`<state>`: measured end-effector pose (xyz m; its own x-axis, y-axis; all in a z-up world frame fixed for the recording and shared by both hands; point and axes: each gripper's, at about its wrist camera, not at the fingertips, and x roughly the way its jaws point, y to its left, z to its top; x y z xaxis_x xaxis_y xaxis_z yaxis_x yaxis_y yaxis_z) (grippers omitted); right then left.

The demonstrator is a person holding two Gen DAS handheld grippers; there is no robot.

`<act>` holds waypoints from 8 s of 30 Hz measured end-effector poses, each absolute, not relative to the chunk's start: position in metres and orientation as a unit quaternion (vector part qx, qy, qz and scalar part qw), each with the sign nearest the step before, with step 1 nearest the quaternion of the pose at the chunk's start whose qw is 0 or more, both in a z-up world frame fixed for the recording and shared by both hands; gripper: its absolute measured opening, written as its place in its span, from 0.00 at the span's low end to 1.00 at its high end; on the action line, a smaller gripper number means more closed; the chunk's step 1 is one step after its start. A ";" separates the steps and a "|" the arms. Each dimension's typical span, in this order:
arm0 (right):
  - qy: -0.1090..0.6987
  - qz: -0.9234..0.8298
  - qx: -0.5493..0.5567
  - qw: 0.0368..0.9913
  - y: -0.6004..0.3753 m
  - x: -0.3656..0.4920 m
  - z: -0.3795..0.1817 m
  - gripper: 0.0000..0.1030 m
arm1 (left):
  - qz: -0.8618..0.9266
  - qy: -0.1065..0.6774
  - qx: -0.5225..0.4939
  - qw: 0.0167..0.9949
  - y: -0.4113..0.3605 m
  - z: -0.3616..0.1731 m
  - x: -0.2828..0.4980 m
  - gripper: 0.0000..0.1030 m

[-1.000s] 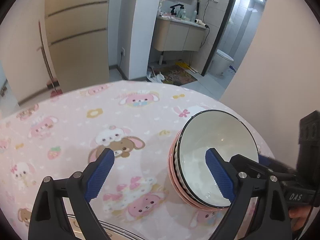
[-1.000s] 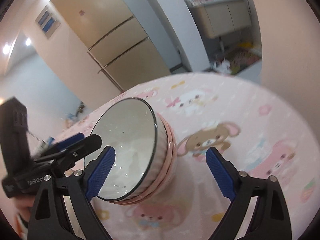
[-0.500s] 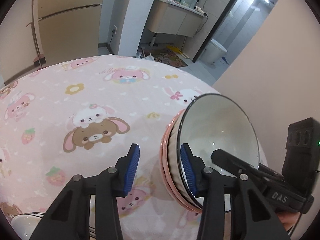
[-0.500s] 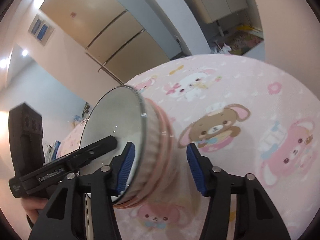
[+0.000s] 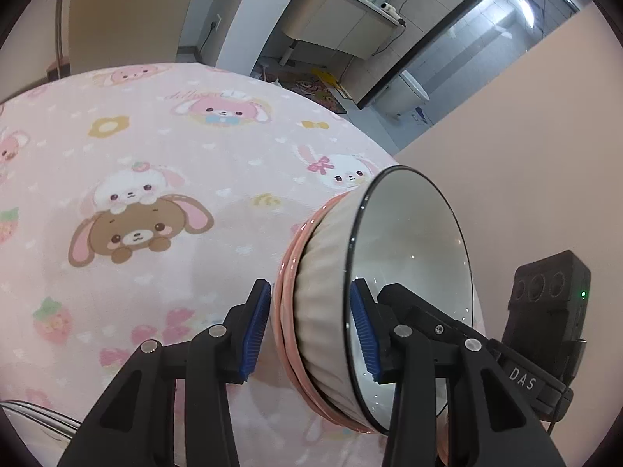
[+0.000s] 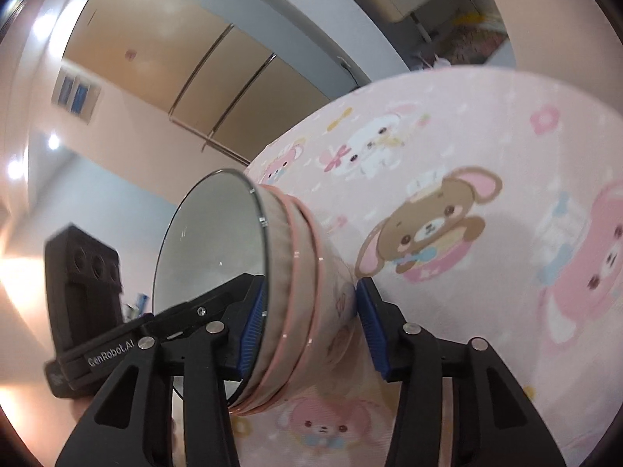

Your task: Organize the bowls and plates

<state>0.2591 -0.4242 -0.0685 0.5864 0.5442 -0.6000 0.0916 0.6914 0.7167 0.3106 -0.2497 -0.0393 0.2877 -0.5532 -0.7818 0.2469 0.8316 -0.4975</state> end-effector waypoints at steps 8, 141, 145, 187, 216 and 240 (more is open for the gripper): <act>0.437 0.126 0.370 0.810 -0.423 0.259 -0.068 0.35 | -0.232 0.521 -0.082 0.817 -0.260 -0.024 0.293 0.40; 0.075 0.115 0.019 0.990 -0.234 0.022 0.054 1.00 | -0.076 0.051 -0.041 0.995 0.006 0.050 -0.023 1.00; 0.085 0.112 0.021 0.990 -0.235 0.024 0.042 1.00 | -0.072 0.064 -0.028 0.995 0.009 0.039 -0.016 1.00; 0.154 0.120 -0.014 0.981 -0.225 0.038 0.015 1.00 | -0.075 0.144 0.002 0.987 0.004 0.007 0.004 1.00; 0.155 0.120 -0.014 0.981 -0.225 0.038 0.015 1.00 | -0.075 0.145 0.002 0.987 0.004 0.007 0.004 1.00; 0.155 0.120 -0.014 0.980 -0.225 0.038 0.016 1.00 | -0.075 0.145 0.003 0.987 0.005 0.007 0.004 1.00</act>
